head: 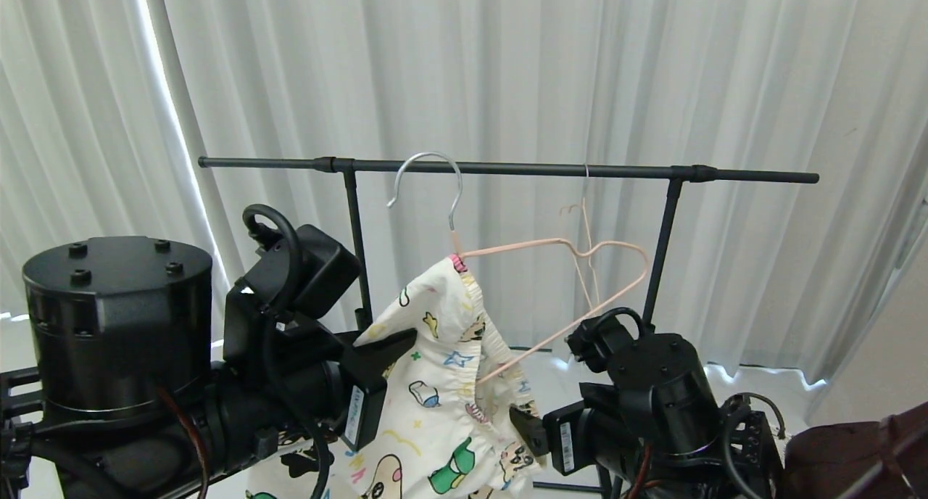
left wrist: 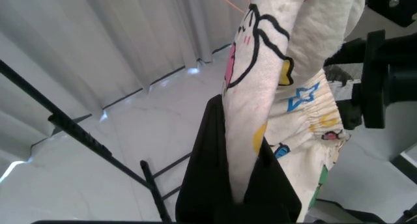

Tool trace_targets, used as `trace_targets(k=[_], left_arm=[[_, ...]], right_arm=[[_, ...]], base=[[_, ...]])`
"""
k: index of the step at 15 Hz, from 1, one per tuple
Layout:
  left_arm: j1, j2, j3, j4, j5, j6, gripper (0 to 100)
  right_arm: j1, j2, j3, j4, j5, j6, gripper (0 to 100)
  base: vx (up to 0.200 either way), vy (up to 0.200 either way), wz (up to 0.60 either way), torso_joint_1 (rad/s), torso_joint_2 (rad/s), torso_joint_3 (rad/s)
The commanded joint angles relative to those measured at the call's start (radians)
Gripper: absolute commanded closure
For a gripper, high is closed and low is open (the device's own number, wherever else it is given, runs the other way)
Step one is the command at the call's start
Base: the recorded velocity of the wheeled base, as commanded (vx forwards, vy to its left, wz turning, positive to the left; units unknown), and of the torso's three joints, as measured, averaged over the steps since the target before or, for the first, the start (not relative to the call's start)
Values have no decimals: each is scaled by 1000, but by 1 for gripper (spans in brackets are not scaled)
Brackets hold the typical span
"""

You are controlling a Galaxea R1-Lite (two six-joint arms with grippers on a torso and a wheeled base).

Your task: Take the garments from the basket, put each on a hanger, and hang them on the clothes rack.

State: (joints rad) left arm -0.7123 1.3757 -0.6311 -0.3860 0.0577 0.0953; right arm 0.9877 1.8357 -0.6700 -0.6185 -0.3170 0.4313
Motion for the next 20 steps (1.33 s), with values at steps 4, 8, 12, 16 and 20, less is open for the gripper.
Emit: trace_targets(k=[4,8,12,16,20], left_arm=[[13,6,24,-22,16,6,100],[16,9,67,-22,37,23,100],[17,14,123,-24,54,98,100],[21,13,156,-24,73,110,100],[82,9,188,-24,77,199,100]], right_arm=[[-161,3,55,0,-76,-82,0],[-279,-12,55,-35,-88,-147,0],[-310,-13,55,-56,-88,-169,0],[-330,-21,55,-56,-88,-174,0],[-330,-24,55,-56,-88,-175,0]], base=[[0,0,0,0,0,0],[0,0,0,0,0,0],[0,0,0,0,0,0],[0,0,0,0,0,0],[0,0,0,0,0,0]])
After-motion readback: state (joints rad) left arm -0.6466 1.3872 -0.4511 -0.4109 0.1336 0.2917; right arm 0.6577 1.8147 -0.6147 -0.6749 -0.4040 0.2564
